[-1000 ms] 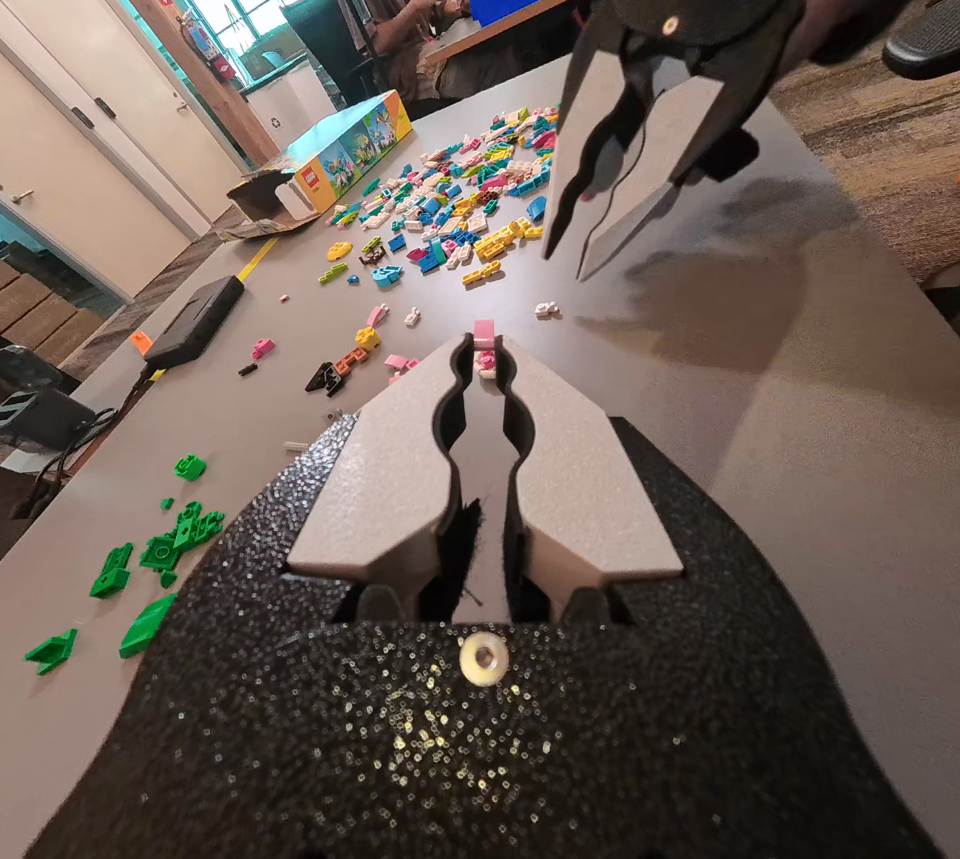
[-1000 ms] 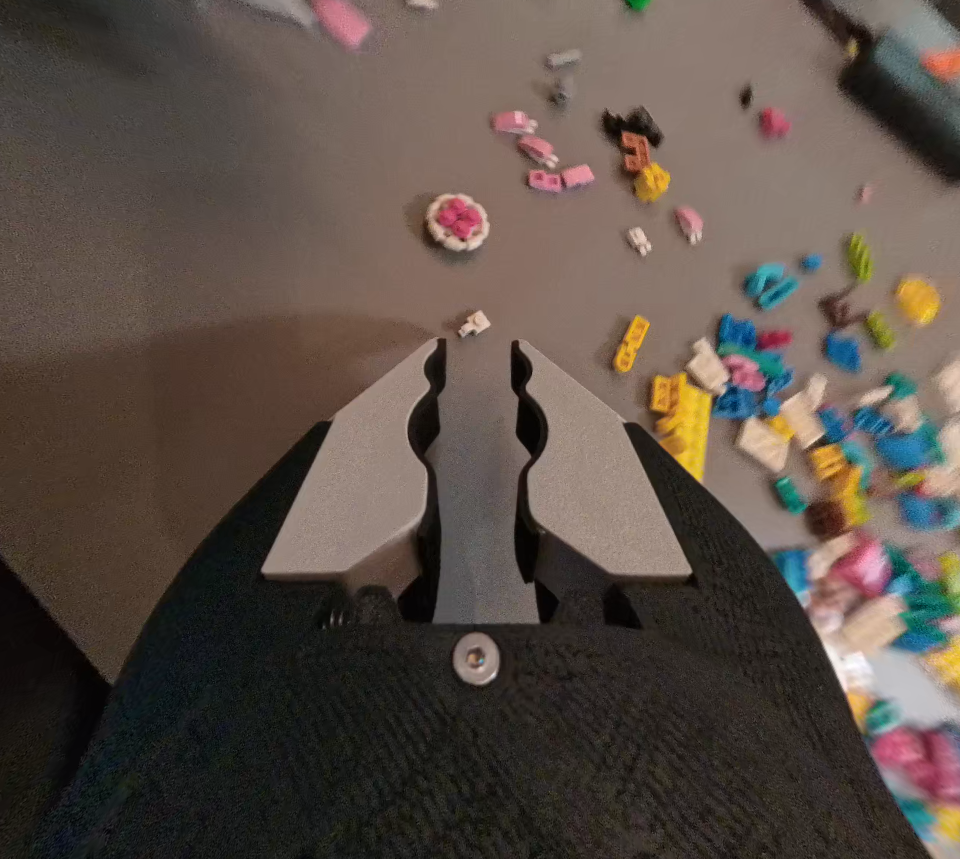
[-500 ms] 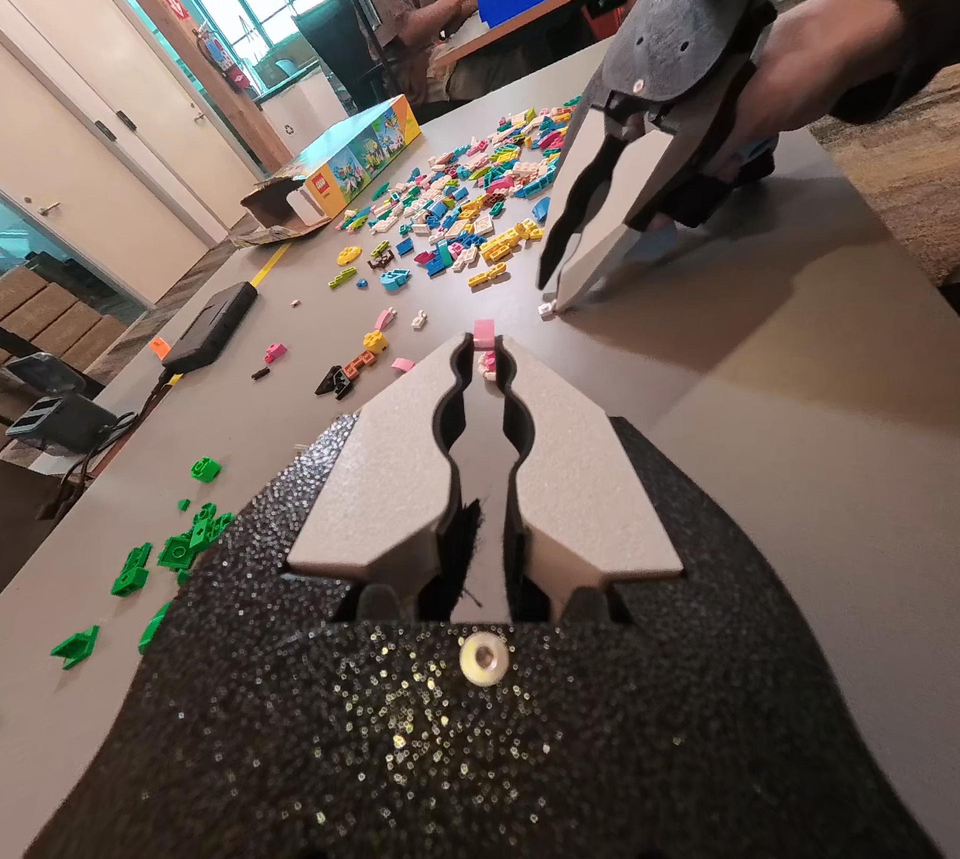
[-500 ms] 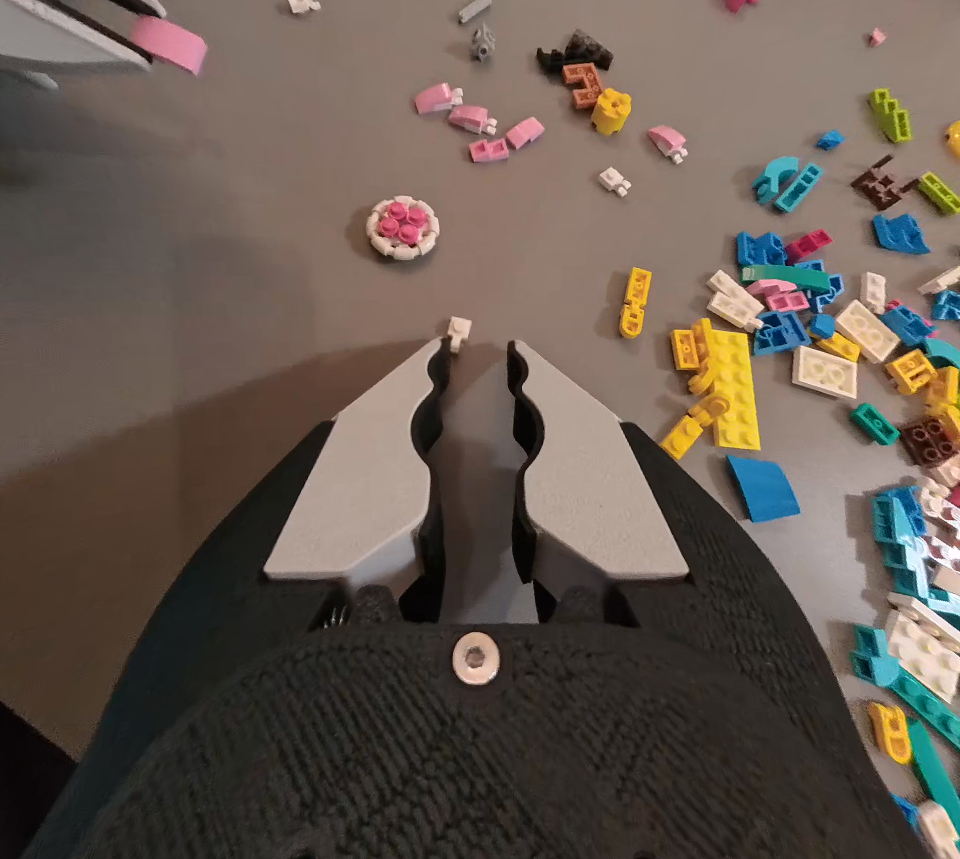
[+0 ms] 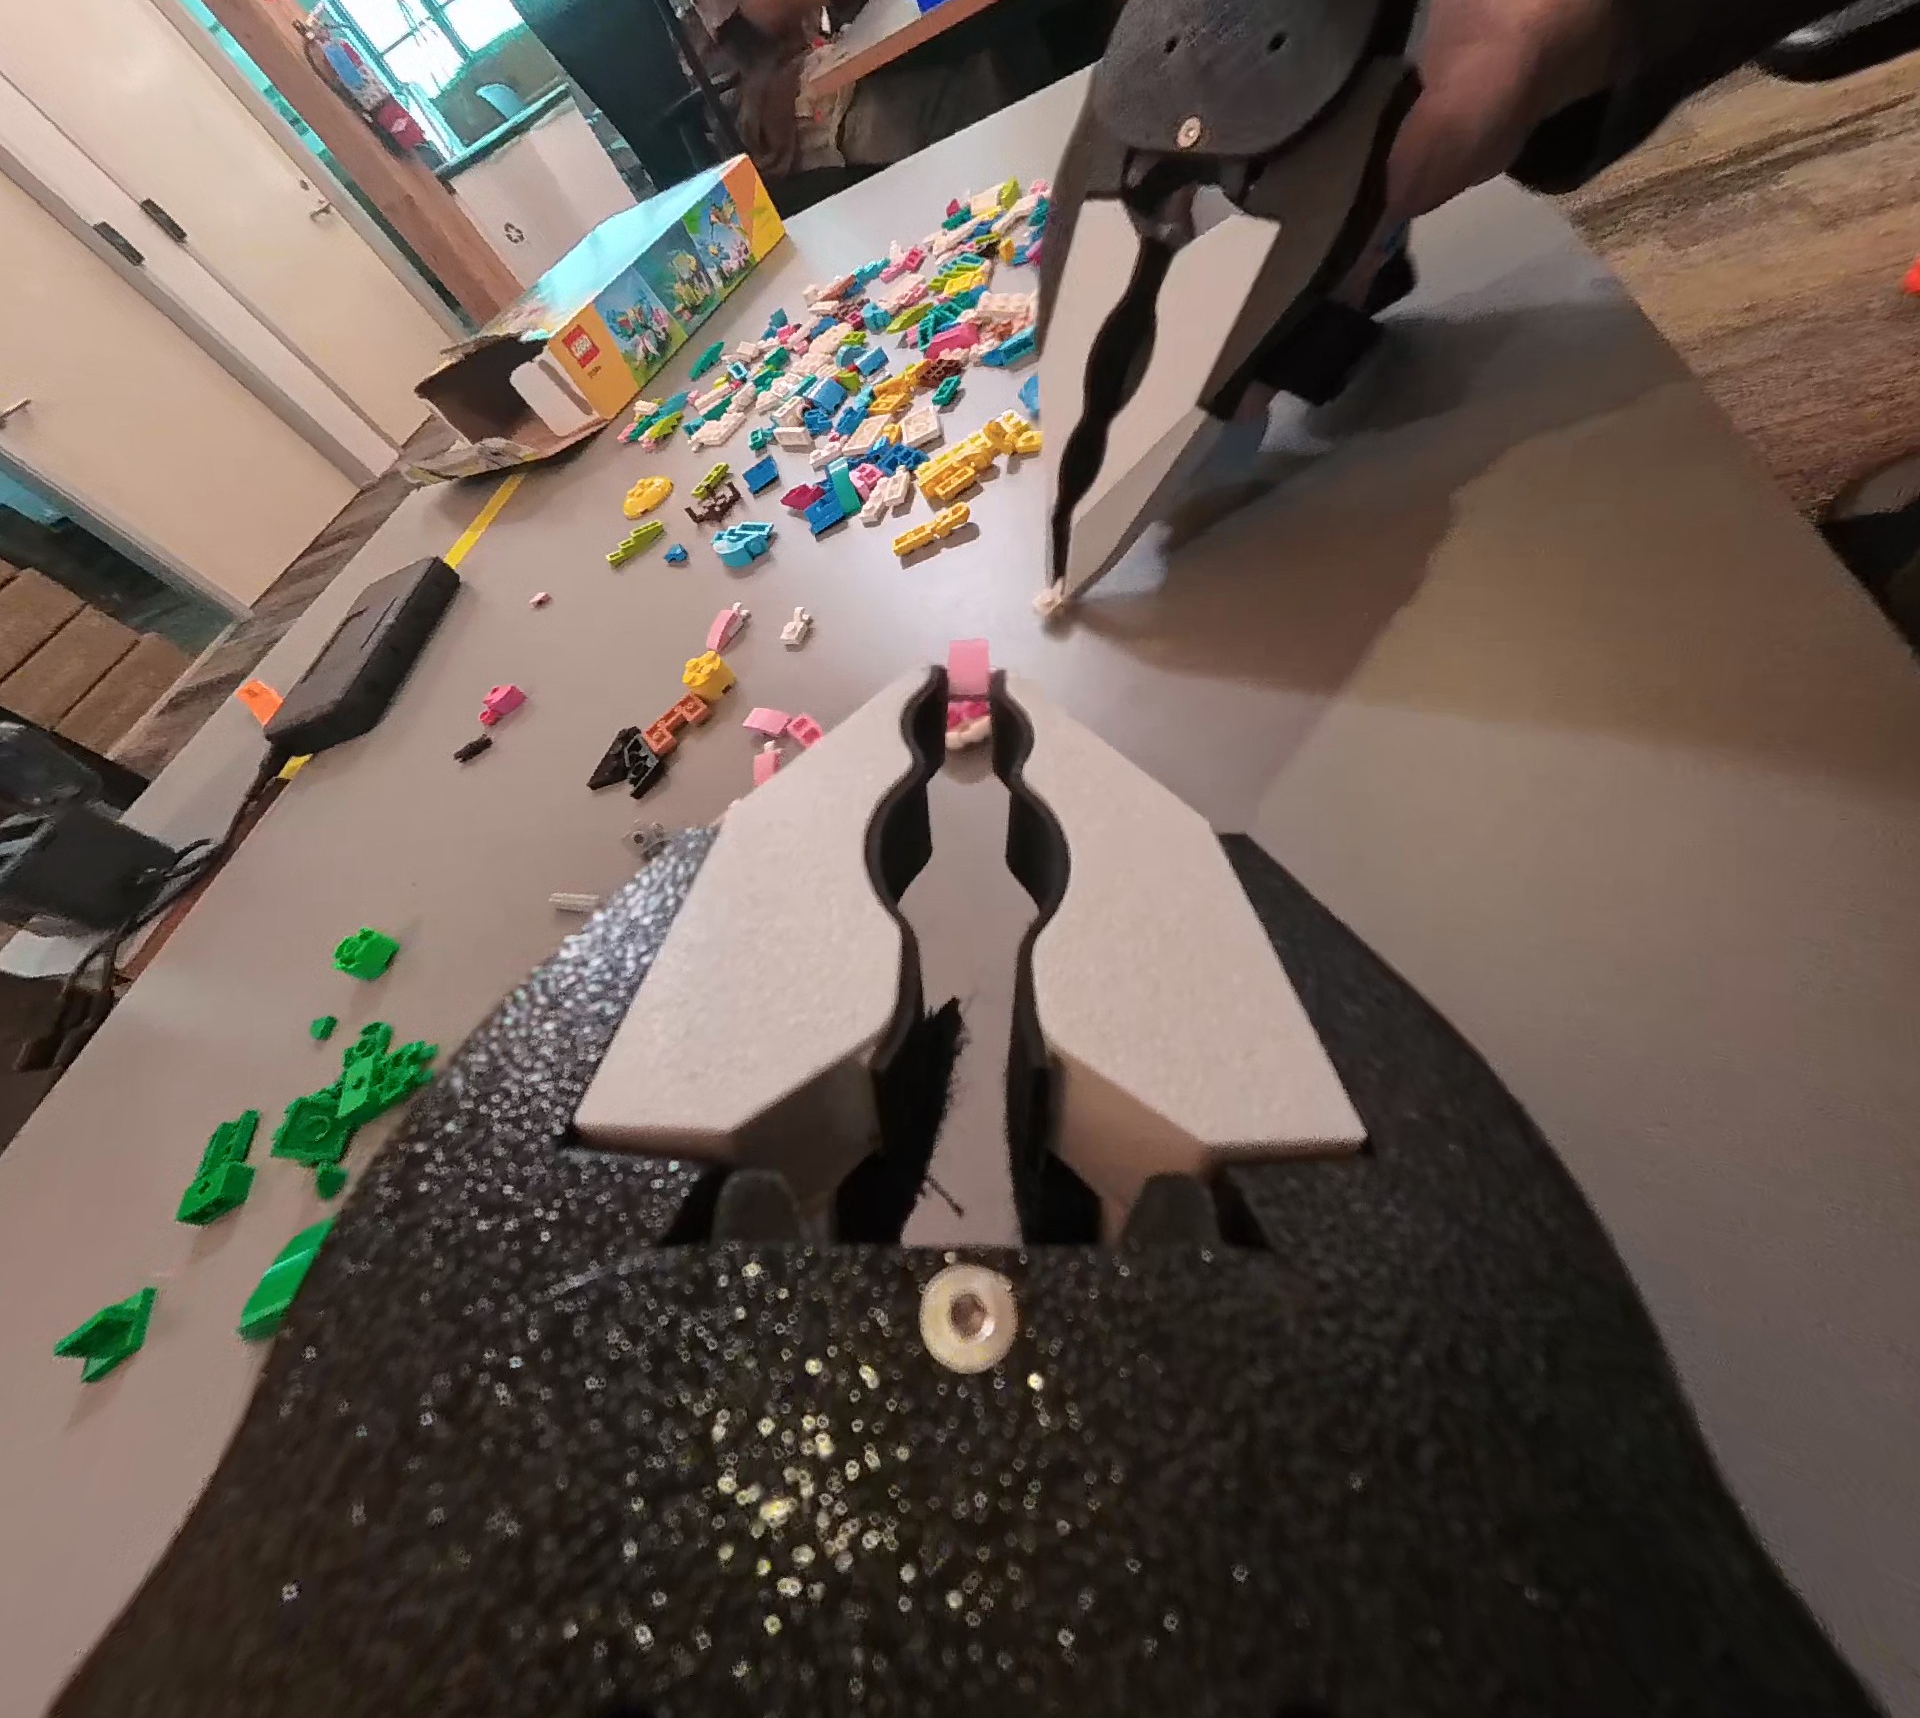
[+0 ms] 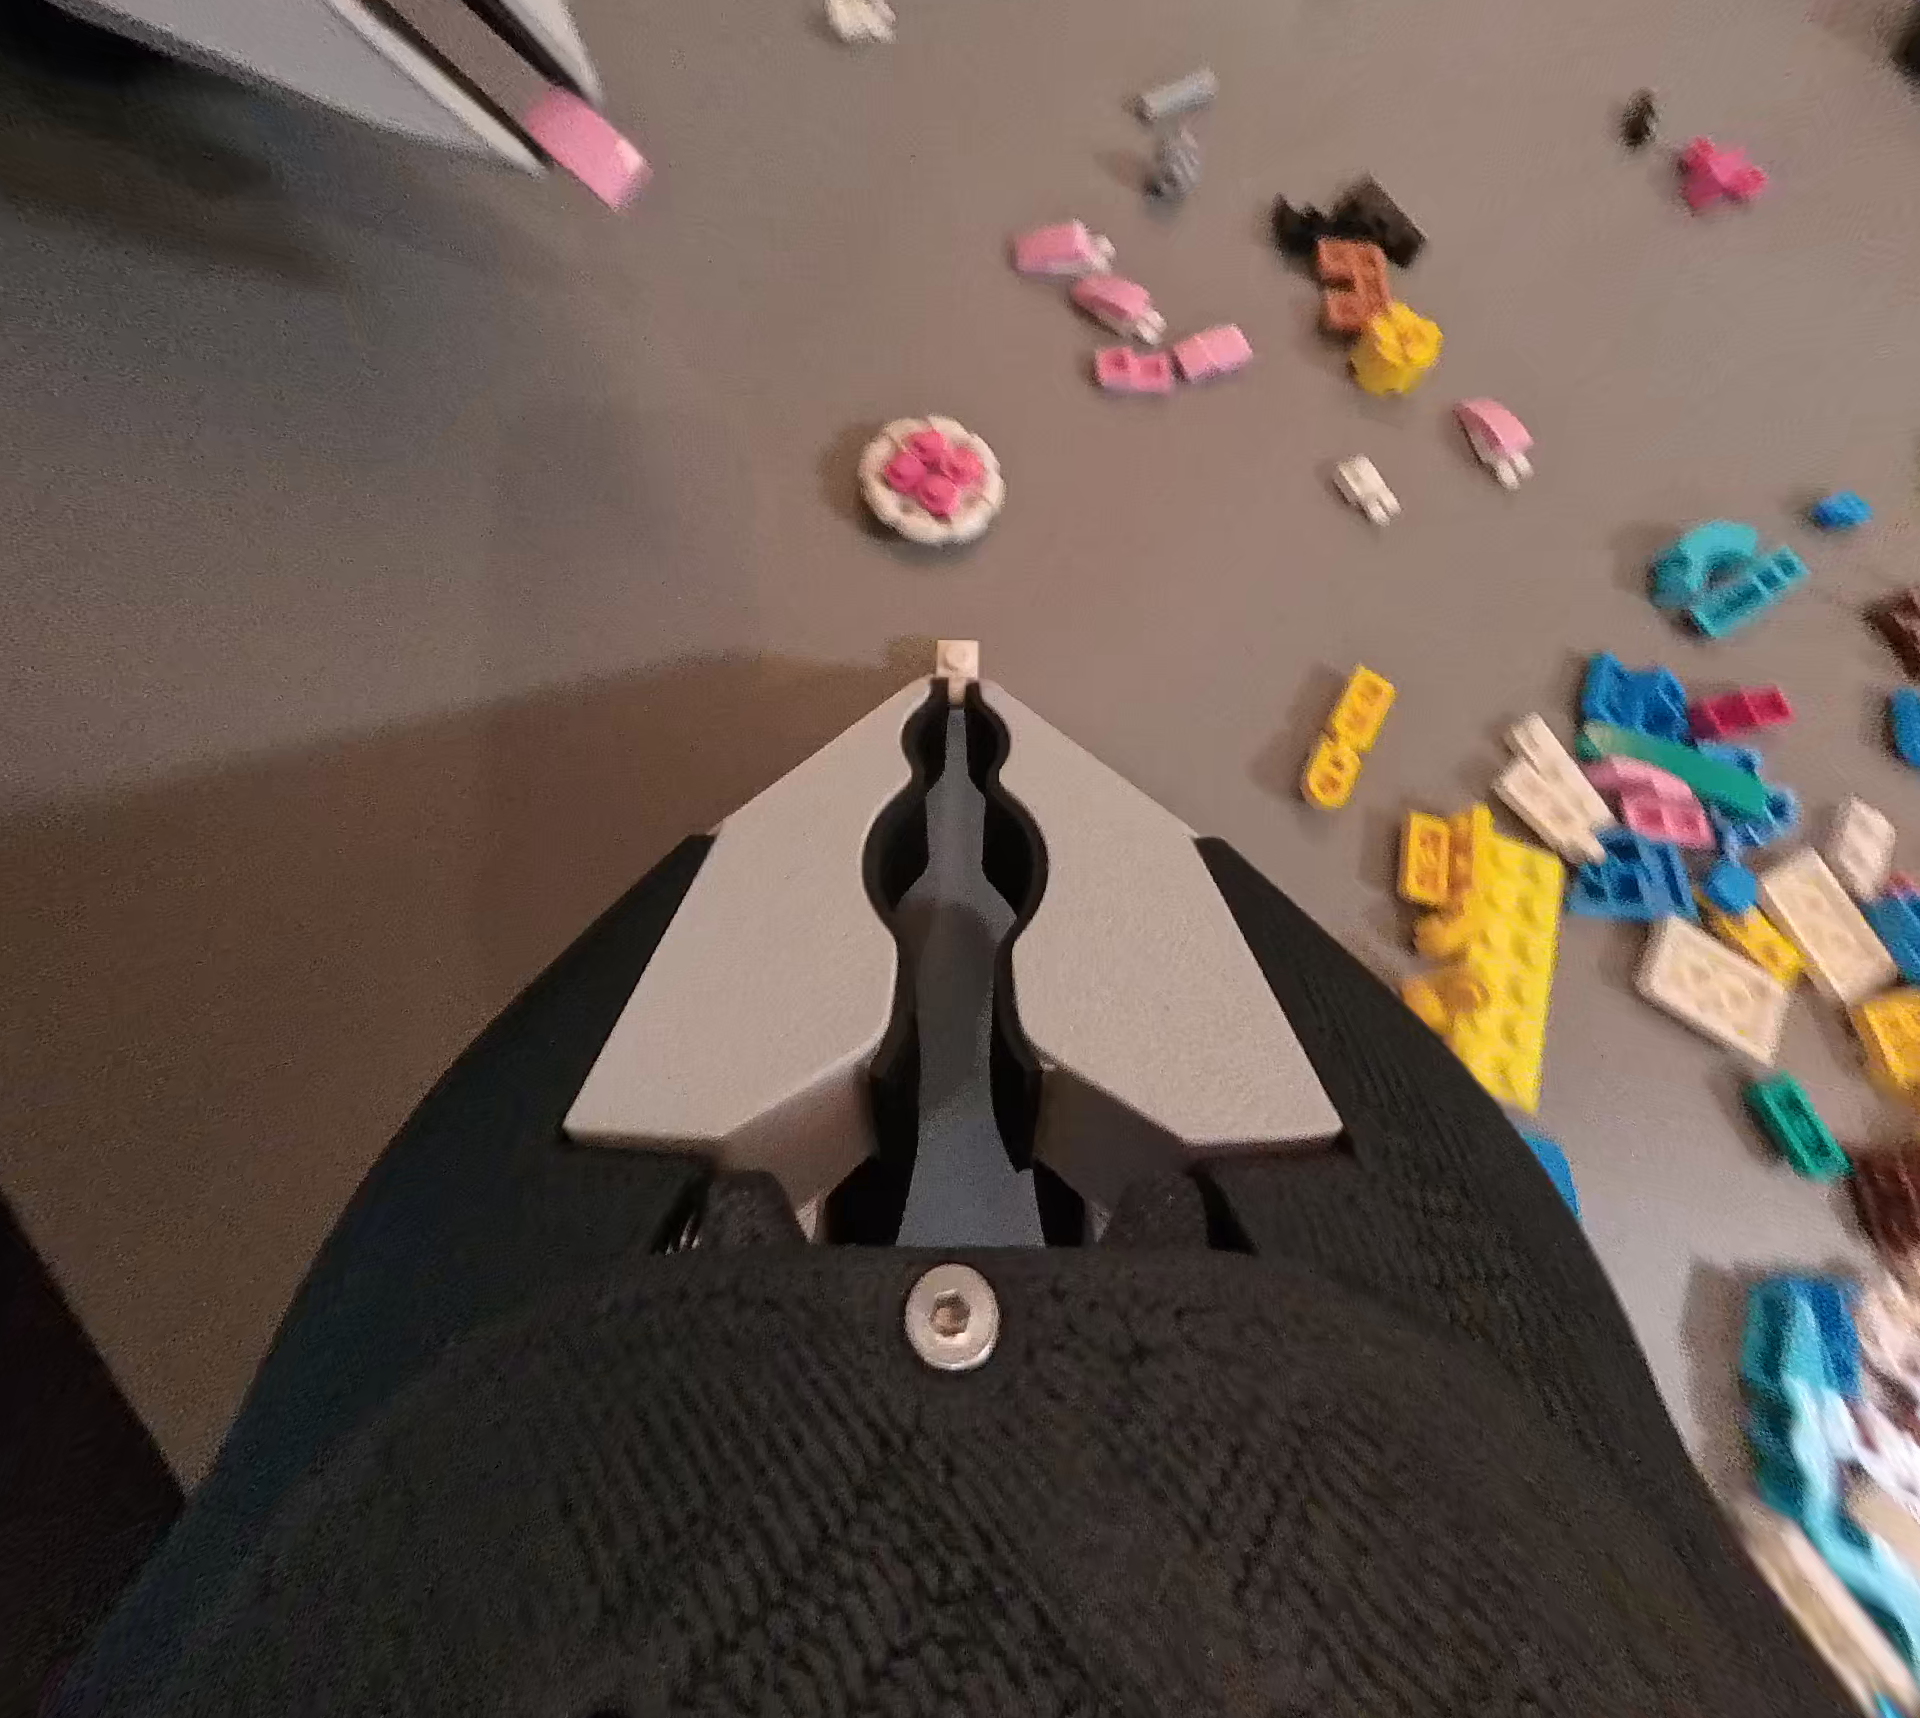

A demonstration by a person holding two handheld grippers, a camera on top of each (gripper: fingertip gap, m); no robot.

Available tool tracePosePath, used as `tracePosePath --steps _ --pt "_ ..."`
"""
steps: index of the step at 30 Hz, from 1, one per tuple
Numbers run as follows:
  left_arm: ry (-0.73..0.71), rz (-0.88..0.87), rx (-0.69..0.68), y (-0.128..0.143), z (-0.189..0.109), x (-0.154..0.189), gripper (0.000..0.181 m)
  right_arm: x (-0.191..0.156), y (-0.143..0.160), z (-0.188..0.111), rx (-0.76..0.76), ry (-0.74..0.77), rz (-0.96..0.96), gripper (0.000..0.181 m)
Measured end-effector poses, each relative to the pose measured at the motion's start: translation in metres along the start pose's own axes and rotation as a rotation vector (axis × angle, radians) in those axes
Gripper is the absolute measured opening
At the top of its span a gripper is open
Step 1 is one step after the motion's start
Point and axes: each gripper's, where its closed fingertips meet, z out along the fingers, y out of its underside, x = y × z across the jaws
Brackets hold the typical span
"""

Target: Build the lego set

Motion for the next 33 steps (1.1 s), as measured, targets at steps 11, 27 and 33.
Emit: tracePosePath --steps 11,27,33 --pt "0.229 -0.190 -0.034 0.008 0.002 0.022 0.005 -0.049 -0.028 0.006 0.095 -0.472 -0.231 0.002" --pt "0.271 -0.188 -0.010 0.002 0.005 0.023 0.005 -0.060 -0.053 -0.003 0.202 -0.639 -0.237 0.002" --pt "0.286 -0.152 -0.120 0.019 0.012 0.029 0.005 -0.062 -0.038 0.010 0.128 -0.629 -0.284 0.002"
